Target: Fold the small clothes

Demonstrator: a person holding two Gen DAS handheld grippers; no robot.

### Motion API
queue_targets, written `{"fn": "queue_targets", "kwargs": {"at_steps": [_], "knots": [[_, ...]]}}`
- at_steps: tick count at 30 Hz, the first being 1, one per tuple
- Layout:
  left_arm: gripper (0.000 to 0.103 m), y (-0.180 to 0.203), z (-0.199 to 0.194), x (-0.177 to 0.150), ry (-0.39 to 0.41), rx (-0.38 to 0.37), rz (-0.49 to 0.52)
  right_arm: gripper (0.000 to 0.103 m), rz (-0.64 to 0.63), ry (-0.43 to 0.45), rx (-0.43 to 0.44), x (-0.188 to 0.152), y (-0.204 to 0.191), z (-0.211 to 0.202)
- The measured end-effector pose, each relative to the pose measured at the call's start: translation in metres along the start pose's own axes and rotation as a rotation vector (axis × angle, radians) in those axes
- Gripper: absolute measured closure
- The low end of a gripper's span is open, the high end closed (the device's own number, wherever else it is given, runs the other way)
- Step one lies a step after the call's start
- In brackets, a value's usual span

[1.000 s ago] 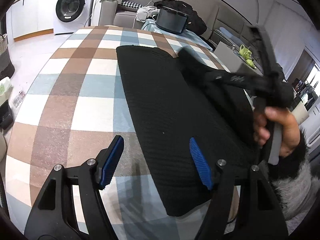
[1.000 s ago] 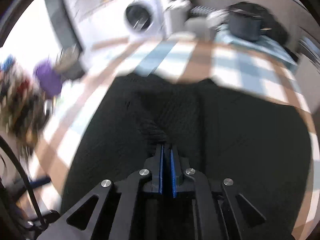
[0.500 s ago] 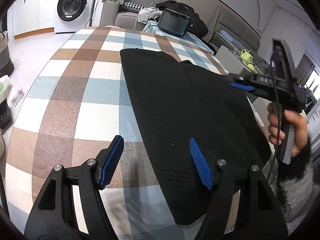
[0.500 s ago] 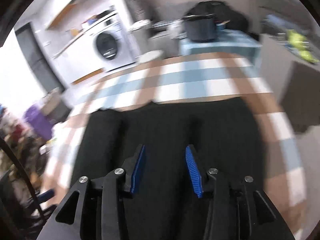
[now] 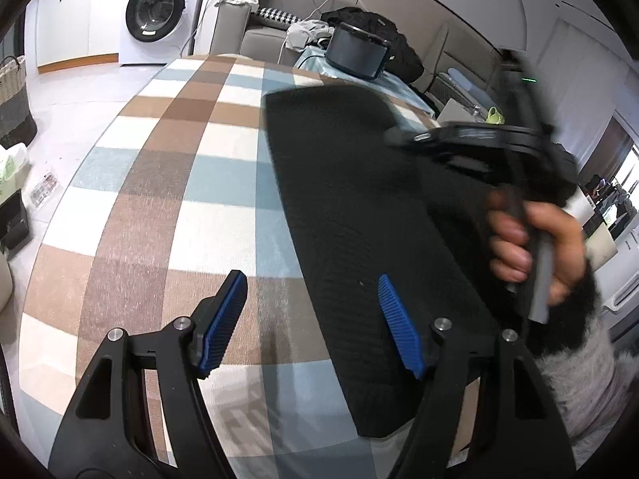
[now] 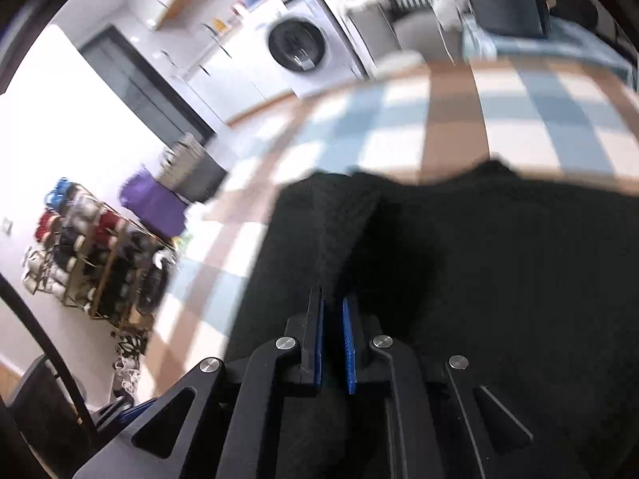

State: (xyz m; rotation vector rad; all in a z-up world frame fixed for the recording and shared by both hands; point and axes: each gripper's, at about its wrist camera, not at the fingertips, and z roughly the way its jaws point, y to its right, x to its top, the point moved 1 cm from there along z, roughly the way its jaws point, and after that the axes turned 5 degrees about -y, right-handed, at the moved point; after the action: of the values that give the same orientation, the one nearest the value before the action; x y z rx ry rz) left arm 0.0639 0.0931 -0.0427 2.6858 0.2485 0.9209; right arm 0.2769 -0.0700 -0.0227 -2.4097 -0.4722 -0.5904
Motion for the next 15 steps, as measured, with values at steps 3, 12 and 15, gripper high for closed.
{"fn": "queue_targets", "kwargs": {"at_steps": [3,12,15], "knots": [[0.037,0.006,-0.005,0.004,0.014,-0.021,0.017,0.095,0.033,0.117,-0.023,-0.006,0.003,-0.054],[0.036,0.037,0.009,0.001,-0.05,-0.04,0.107,0.093,0.236,0.01,-0.231,-0.028,0.064,-0.039],[0.036,0.042,0.01,-0.007,-0.075,-0.034,0.136,0.088,0.27,-0.05,-0.112,-0.043,0.064,-0.035]]}}
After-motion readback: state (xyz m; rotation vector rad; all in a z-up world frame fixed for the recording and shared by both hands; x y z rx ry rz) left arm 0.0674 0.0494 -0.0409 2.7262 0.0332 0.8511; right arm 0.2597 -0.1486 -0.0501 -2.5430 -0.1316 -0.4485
